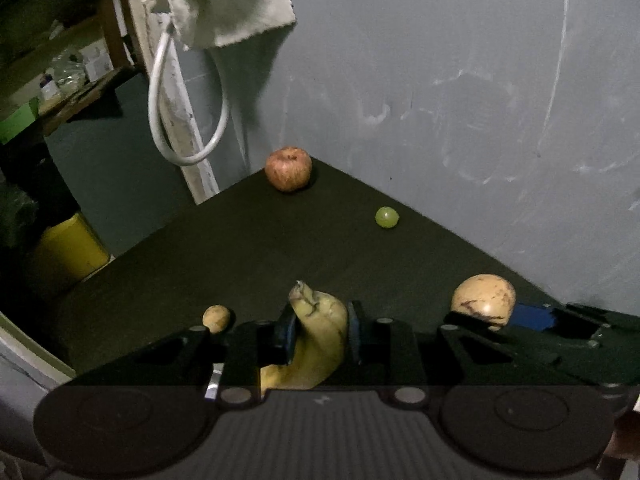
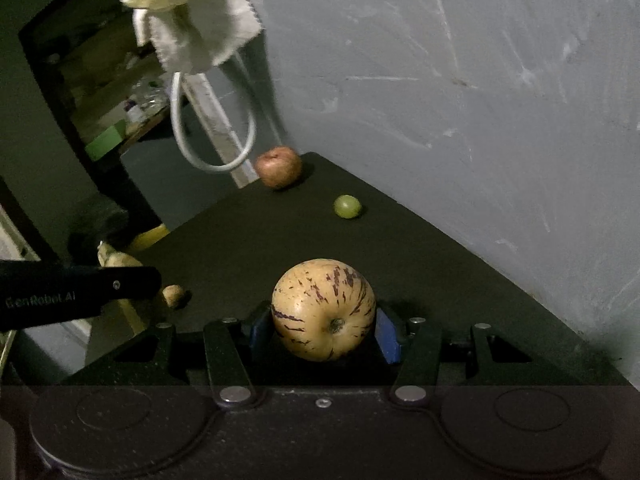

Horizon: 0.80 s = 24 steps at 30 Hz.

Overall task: Organize fruits
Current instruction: 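Carry the banana with the left tool while the right tool carries the striped melon to the tray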

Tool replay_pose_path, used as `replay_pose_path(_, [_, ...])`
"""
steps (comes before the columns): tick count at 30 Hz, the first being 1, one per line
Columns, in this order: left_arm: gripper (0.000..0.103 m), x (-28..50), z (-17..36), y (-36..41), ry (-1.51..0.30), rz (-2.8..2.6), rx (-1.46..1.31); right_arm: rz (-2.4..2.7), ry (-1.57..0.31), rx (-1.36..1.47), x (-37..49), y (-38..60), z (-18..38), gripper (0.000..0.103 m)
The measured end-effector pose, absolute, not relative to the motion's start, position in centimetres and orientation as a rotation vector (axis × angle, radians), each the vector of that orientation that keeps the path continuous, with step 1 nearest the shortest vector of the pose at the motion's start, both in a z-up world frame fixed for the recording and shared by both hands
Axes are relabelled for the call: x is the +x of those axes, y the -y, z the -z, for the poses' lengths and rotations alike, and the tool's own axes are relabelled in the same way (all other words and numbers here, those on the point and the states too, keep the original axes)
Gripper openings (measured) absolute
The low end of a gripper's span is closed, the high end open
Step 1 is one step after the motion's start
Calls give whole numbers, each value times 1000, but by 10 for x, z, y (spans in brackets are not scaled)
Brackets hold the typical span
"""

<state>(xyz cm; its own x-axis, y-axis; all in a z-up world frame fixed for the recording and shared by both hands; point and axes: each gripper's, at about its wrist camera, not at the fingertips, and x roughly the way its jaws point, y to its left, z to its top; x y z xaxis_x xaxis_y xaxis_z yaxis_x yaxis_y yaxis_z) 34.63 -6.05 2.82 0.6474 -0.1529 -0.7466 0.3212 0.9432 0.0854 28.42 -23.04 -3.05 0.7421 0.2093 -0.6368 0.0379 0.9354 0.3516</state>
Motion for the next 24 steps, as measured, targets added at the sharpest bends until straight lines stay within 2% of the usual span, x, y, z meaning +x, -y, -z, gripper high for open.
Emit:
replay_pose_path(15, [27, 271, -76, -3, -768, 184, 63, -372, -751, 171, 238, 174, 5, 55])
replay_pose_path(24, [28, 223, -68, -38, -872, 152, 6, -556, -824, 14, 199, 154, 6, 55])
